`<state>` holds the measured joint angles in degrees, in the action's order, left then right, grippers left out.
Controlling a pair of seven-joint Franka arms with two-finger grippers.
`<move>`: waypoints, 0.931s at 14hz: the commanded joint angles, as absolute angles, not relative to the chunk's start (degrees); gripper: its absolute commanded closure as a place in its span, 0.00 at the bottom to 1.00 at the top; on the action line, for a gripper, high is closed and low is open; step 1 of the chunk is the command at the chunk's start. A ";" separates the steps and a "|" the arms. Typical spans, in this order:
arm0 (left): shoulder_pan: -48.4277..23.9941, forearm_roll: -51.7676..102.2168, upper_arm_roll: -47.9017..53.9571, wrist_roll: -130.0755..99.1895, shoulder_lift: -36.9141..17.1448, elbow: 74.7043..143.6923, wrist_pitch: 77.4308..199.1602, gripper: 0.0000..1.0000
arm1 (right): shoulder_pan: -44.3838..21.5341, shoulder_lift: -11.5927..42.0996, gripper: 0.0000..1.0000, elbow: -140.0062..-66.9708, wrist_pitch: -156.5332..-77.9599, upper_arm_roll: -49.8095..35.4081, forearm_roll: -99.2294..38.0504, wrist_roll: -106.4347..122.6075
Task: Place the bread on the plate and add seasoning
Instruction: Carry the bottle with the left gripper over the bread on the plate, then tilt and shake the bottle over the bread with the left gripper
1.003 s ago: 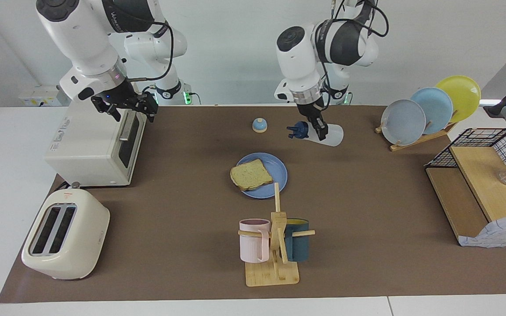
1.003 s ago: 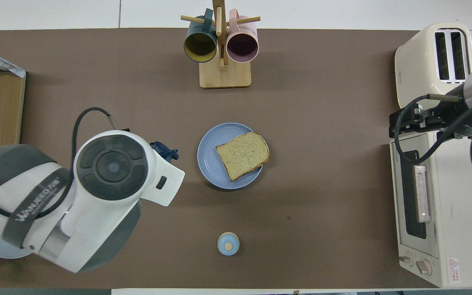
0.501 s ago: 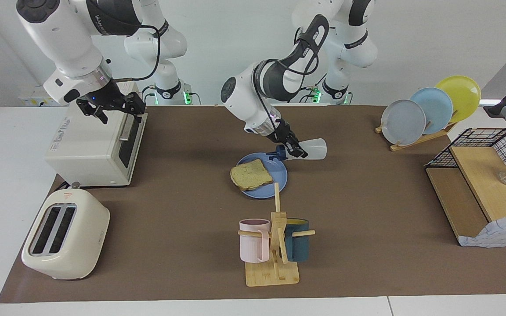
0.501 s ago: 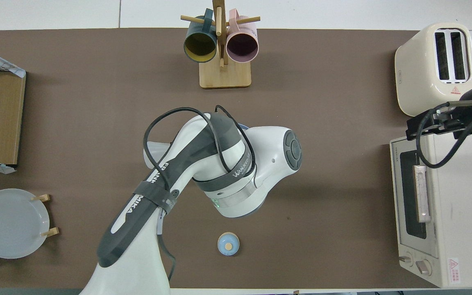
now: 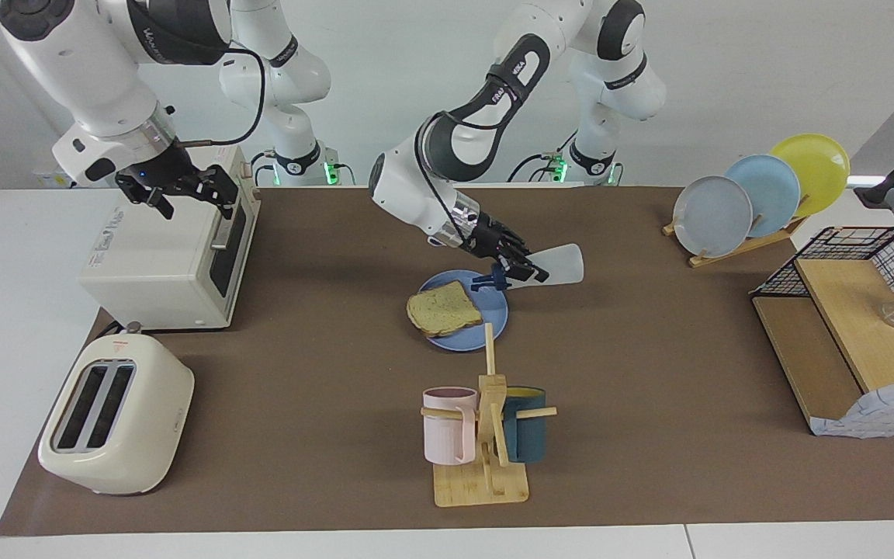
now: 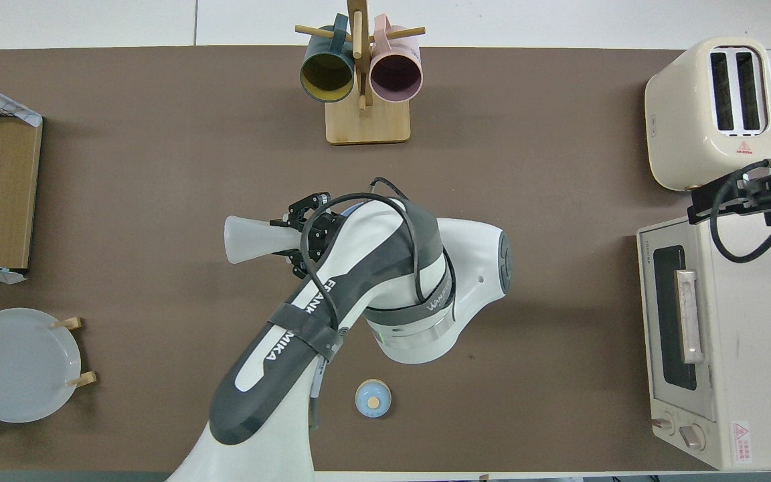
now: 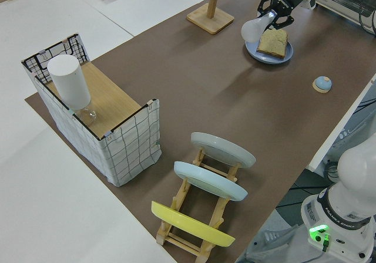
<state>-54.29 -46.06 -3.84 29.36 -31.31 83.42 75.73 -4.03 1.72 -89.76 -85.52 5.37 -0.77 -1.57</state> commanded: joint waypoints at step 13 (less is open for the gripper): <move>-63.55 -67.94 -4.57 29.53 -43.33 79.72 71.45 1.00 | -3.69 -0.09 0.00 -92.28 -87.10 6.15 0.70 1.41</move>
<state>-62.96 -66.75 -3.81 29.23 -43.85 78.84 69.99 -4.19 1.39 -90.43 -86.56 6.33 0.14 0.15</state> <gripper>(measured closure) 0.595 0.000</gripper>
